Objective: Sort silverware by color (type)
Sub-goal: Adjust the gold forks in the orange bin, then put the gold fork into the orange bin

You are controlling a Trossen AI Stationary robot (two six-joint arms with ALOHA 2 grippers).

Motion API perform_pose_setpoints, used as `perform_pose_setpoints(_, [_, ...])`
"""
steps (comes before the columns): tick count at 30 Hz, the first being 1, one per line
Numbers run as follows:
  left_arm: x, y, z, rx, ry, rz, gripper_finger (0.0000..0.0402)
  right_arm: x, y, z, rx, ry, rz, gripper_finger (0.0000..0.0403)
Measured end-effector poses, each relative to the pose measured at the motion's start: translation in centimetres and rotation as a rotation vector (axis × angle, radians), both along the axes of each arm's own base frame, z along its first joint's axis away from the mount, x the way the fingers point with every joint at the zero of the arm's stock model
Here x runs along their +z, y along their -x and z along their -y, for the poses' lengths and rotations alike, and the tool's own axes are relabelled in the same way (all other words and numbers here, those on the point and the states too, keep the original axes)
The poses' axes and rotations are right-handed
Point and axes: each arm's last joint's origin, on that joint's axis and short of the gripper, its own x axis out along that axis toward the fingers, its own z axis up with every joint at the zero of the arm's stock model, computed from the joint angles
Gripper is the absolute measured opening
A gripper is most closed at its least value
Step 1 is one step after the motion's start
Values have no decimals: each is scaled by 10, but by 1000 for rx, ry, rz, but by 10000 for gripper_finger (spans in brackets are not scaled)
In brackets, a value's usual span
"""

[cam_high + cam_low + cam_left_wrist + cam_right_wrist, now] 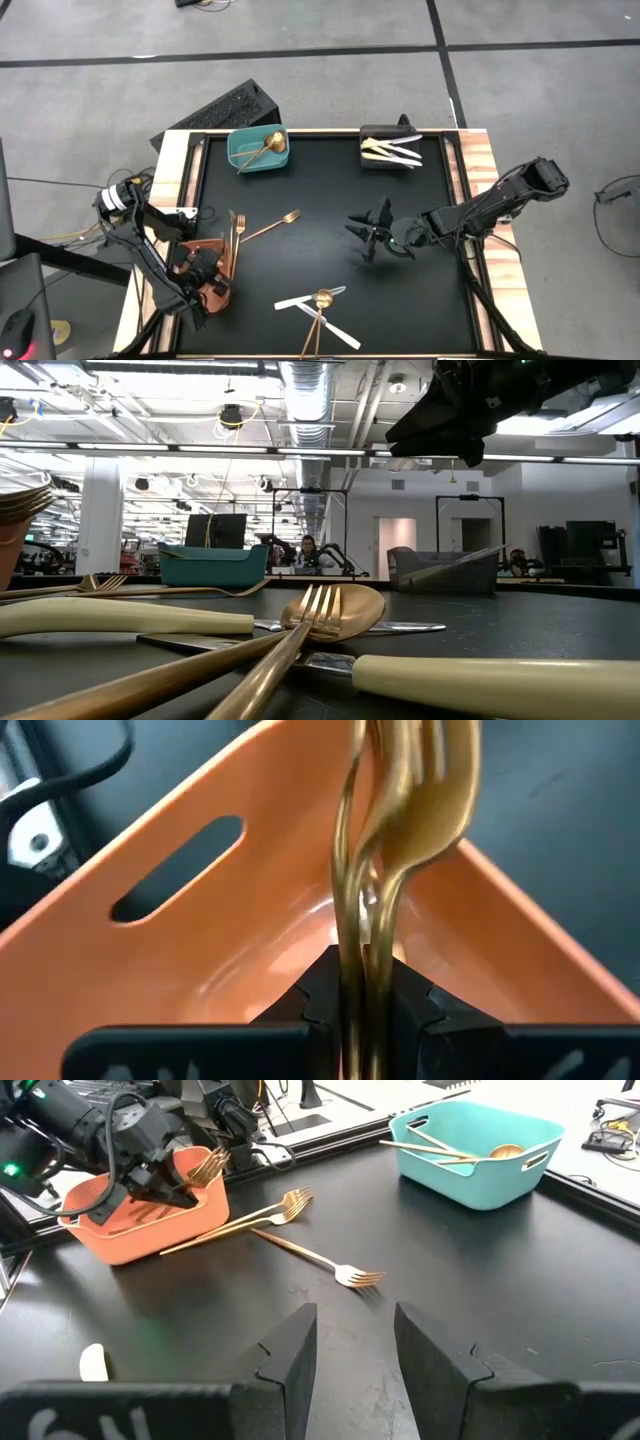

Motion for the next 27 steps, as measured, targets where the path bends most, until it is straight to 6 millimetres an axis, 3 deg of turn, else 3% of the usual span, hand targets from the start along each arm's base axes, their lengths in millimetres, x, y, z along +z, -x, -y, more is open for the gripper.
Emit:
perform_pose_setpoints(8, [3,2,-1,50,4,-54,46,0,0,0,0,0,1,155])
perform_pose_setpoints(17, [32,-1,-1,104,-97,-123,110,0,0,0,0,0,1,155])
perform_pose_setpoints(27, [61,-28,-6,-30,-175,-9,168,0,0,0,0,0,1,155])
